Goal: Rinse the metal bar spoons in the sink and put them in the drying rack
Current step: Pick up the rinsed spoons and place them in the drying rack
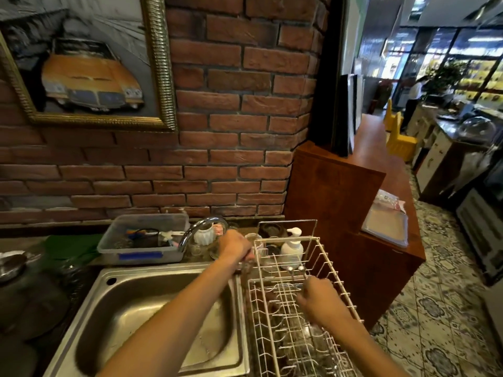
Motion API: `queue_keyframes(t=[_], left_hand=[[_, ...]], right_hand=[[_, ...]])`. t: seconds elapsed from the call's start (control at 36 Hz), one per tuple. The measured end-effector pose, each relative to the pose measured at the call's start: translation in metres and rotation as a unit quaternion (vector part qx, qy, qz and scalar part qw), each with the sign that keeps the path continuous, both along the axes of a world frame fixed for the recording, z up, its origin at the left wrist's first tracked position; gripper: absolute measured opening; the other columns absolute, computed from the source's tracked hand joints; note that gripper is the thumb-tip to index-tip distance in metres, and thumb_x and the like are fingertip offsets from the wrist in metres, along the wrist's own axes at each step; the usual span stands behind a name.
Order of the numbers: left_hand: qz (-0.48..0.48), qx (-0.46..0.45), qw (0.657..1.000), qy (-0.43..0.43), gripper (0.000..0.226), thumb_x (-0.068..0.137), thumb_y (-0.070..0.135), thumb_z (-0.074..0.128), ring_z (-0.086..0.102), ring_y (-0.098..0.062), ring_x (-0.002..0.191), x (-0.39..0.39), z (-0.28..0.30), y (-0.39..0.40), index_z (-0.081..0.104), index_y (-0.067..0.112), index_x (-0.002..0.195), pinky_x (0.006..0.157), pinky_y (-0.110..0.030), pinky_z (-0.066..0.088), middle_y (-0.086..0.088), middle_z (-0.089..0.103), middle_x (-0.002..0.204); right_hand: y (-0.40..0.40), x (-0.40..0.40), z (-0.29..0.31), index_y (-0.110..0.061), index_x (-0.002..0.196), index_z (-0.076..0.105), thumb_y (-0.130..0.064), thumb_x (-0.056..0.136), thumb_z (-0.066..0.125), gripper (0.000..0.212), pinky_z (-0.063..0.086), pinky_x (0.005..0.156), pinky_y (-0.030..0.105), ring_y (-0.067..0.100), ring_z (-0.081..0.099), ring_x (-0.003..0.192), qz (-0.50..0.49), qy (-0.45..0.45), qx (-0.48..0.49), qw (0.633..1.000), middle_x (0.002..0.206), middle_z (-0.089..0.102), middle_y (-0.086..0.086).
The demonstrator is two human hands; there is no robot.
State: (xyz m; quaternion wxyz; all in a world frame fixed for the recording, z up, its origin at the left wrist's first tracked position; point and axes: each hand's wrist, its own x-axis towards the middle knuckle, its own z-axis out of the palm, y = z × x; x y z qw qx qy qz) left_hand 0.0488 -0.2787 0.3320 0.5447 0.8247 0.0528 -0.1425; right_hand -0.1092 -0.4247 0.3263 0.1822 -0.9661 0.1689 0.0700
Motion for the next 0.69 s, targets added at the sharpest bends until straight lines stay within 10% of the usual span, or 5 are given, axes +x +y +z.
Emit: queue_keyframes(t=[0.17, 0.39, 0.61, 0.69], left_hand=[[0.078, -0.053, 0.994, 0.062, 0.007, 0.085, -0.004, 0.067, 0.067, -0.028, 0.062, 0.012, -0.031, 0.078, 0.072, -0.007, 0.083, 0.072, -0.044, 0.061, -0.019, 0.067, 0.071], [0.132, -0.083, 0.972, 0.173, 0.010, 0.087, -0.010, 0.062, 0.055, -0.020, 0.053, 0.010, -0.087, 0.170, 0.069, -0.006, 0.094, 0.038, -0.022, 0.046, -0.019, 0.060, 0.080], [0.153, -0.130, 0.945, 0.259, 0.009, 0.088, -0.006, 0.061, 0.061, -0.026, 0.079, 0.023, -0.156, 0.208, 0.066, 0.001, 0.087, 0.071, -0.029, 0.052, -0.019, 0.063, 0.088], [0.147, -0.144, 0.936, 0.287, 0.013, 0.084, -0.008, 0.057, 0.059, -0.028, 0.076, 0.029, -0.193, 0.214, 0.065, 0.001, 0.080, 0.073, -0.033, 0.048, -0.020, 0.061, 0.081]], right_hand=[[0.058, 0.039, -0.009, -0.027, 0.066, 0.056, -0.026, 0.090, 0.057, 0.024, 0.035, 0.041, 0.013, -0.001, 0.053, 0.055, 0.068, -0.014, 0.049, 0.996, 0.063, 0.059, -0.010], [0.146, 0.088, -0.057, -0.017, 0.078, 0.070, -0.029, 0.082, 0.058, 0.017, 0.047, 0.063, 0.020, 0.011, 0.065, 0.073, 0.127, 0.070, 0.094, 0.985, 0.077, 0.071, -0.004], [0.192, 0.134, -0.117, -0.009, 0.096, 0.074, -0.017, 0.086, 0.060, 0.019, 0.057, 0.078, 0.033, 0.022, 0.072, 0.093, 0.129, 0.204, 0.086, 0.967, 0.102, 0.076, 0.010], [0.194, 0.154, -0.145, -0.011, 0.081, 0.071, -0.012, 0.087, 0.058, 0.015, 0.056, 0.060, 0.023, 0.017, 0.071, 0.078, 0.120, 0.237, 0.086, 0.960, 0.094, 0.076, 0.009]])
